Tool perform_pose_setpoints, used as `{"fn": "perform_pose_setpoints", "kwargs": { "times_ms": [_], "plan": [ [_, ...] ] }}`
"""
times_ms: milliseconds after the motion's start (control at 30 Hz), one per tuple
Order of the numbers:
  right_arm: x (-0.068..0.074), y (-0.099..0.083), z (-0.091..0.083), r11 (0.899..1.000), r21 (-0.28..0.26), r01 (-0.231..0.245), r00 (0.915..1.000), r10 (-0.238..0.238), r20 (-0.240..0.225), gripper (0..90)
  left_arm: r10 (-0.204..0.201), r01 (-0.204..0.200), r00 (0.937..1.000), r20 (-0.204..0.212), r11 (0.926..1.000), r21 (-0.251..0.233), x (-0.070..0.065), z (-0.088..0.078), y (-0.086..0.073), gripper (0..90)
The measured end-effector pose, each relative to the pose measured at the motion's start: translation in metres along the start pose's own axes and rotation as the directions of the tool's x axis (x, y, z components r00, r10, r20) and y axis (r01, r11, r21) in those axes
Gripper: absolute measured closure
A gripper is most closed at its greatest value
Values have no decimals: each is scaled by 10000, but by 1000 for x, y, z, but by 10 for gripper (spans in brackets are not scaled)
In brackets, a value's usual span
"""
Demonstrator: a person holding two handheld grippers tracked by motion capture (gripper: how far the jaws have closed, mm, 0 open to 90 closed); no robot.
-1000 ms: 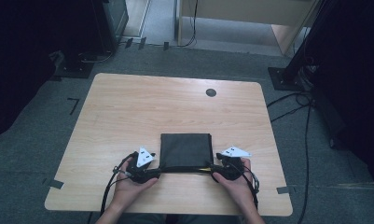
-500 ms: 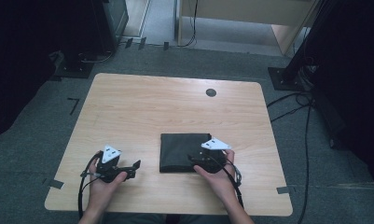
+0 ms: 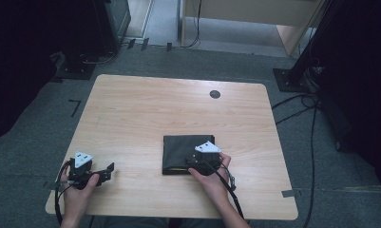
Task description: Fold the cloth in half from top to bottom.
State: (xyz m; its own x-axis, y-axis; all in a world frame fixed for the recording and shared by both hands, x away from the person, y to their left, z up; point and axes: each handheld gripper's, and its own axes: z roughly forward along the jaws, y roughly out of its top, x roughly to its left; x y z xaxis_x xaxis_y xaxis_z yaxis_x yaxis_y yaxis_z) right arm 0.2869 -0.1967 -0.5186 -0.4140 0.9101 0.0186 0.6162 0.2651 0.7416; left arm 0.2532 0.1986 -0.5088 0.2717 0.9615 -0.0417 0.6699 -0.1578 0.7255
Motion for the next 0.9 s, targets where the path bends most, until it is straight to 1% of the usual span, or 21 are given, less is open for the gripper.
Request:
{"fn": "perform_pose_setpoints", "kwargs": {
  "times_ms": [67, 167, 300, 367, 400, 433, 467, 567, 700, 833, 900],
  "plan": [
    [0, 3, 3, 10000, -29, 41, 10000, -41, -8, 194, -37, 36, 10000, 54, 9999, 152, 1, 2, 0, 94],
    [0, 8, 9, 10000, -5, 46, 10000, -45, 30, 194, 60, -61, 10000, 35, 9995, 323, -1, 5, 0, 94],
    [0, 18, 21, 10000, -52, -8, 9999, 9, 162, 194, 312, -311, 9995, -16, 9978, 583, -3, 8, 0, 94],
    [1, 24, 27, 10000, -24, -60, 9997, 61, 235, 194, 428, -424, 9991, -49, 9973, 605, -5, 9, 0, 94],
    [1, 27, 29, 9999, -14, -109, 9996, 109, 241, 195, 546, -542, 9985, -41, 9966, 615, -6, 9, 0, 94],
    [0, 31, 34, 10000, -17, -95, 9996, 95, 265, 194, 564, -560, 9984, -44, 9967, 584, -7, 9, -1, 94],
    [0, 33, 36, 10000, -13, -70, 9996, 70, 270, 194, 695, -693, 9976, -15, 9958, 595, -8, 10, -1, 94],
    [-2, 43, 47, 9999, -3, -110, 9994, 110, 333, 194, 900, -907, 9958, 141, 9942, 576, -11, 9, -2, 95],
    [-4, 54, 59, 9999, -21, -139, 9990, 140, 424, 194, 929, -939, 9955, 203, 9941, 546, -11, 10, -2, 94],
    [-6, 64, 70, 9998, -61, -184, 9984, 187, 533, 194, 906, -913, 9957, 206, 9953, 336, -12, 11, -3, 94],
    [-7, 70, 76, 9998, -51, -189, 9982, 192, 564, 193, 904, -911, 9957, 208, 9953, 339, -12, 11, -3, 94]
  ]
}}
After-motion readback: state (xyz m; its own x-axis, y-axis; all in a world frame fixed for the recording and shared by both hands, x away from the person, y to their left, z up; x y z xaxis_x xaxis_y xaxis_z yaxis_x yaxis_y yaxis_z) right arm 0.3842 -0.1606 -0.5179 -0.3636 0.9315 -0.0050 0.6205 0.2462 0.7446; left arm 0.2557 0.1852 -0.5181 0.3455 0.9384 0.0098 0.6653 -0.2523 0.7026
